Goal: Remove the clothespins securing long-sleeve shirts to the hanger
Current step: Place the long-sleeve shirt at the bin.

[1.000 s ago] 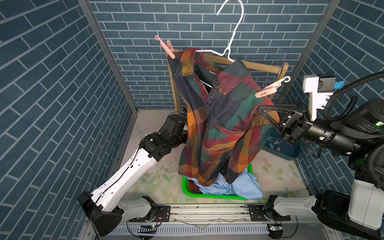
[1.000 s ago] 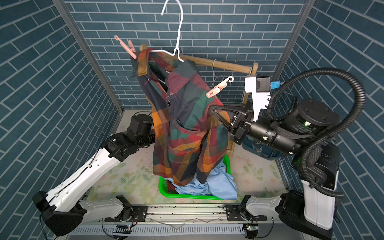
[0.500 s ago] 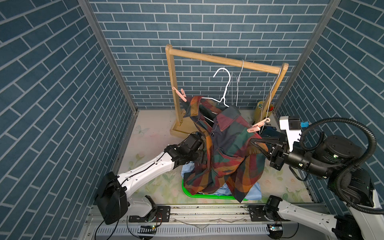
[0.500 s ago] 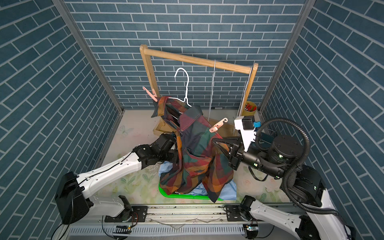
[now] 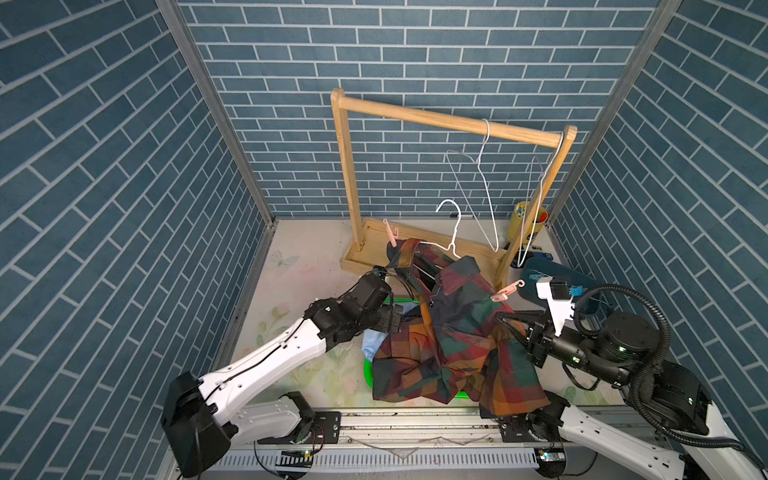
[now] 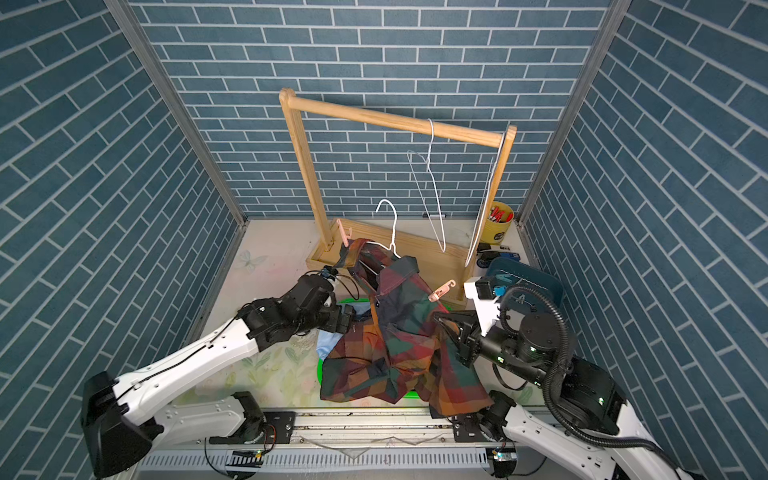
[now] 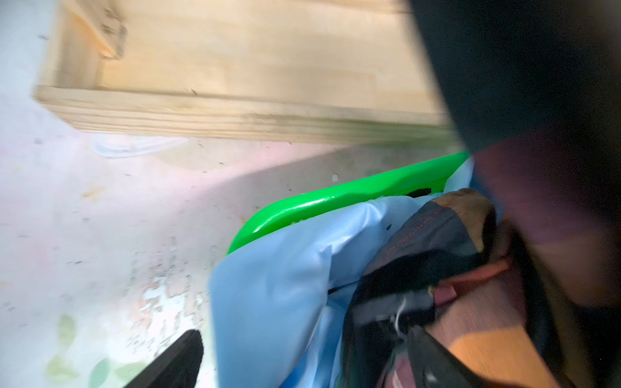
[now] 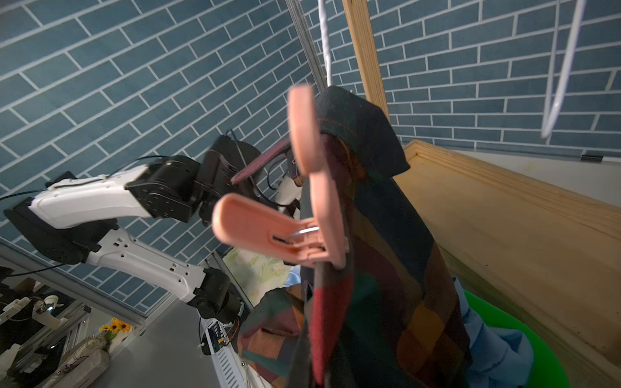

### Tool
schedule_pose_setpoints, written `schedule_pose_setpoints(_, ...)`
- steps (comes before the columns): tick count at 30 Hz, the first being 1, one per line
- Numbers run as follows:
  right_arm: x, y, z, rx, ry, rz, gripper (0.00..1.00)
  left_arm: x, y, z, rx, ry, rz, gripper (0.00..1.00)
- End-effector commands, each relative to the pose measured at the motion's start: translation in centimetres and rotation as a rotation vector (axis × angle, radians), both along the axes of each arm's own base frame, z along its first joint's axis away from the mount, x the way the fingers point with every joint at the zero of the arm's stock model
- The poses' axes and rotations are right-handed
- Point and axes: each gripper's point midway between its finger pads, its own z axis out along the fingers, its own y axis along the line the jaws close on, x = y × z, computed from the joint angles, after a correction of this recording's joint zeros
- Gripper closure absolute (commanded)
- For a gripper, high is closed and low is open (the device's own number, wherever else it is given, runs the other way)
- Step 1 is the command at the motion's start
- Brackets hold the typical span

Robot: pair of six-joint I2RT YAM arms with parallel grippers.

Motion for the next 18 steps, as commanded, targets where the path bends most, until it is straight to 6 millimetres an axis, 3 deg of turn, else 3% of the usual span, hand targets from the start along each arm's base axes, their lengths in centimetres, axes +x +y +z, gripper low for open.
schedule_pose_setpoints(1, 0.1, 0.5, -0.8, -0.001, 0.029, 0.009, 1.00, -0.7, 3.7, 1.2, 0.051, -0.006, 0.079, 0.03)
schedule_pose_setpoints(4, -0.4, 1.7, -1.7, -0.020, 0.050, 0.071, 1.00, -0.8, 5.8, 4.6, 0.052, -0.095, 0.094, 0.02)
schedule_pose_setpoints(8, -0.8, 2.3, -2.0, -0.028, 0.060, 0.111, 1.00, 0.1, 6.4, 10.4, 0.021, -0.263, 0.023, 0.00)
schedule_pose_setpoints(10, -1.1, 2.4, -2.0, -0.032, 0.062, 0.130, 1.00, 0.3, 5.4, 13.5, -0.062, -0.357, -0.073, 0.00)
schedule_pose_setpoints(12, -1.3, 2.5, -1.8, -0.027, 0.060, 0.142, 1.00, -0.3, 2.9, 16.2, -0.137, -0.465, -0.261, 0.00)
schedule_pose_setpoints(18, -1.8, 2.6, -0.9, -0.010, 0.047, 0.173, 1.00, 0.0, -1.4, 18.0, -0.275, -0.583, -0.633, 0.00)
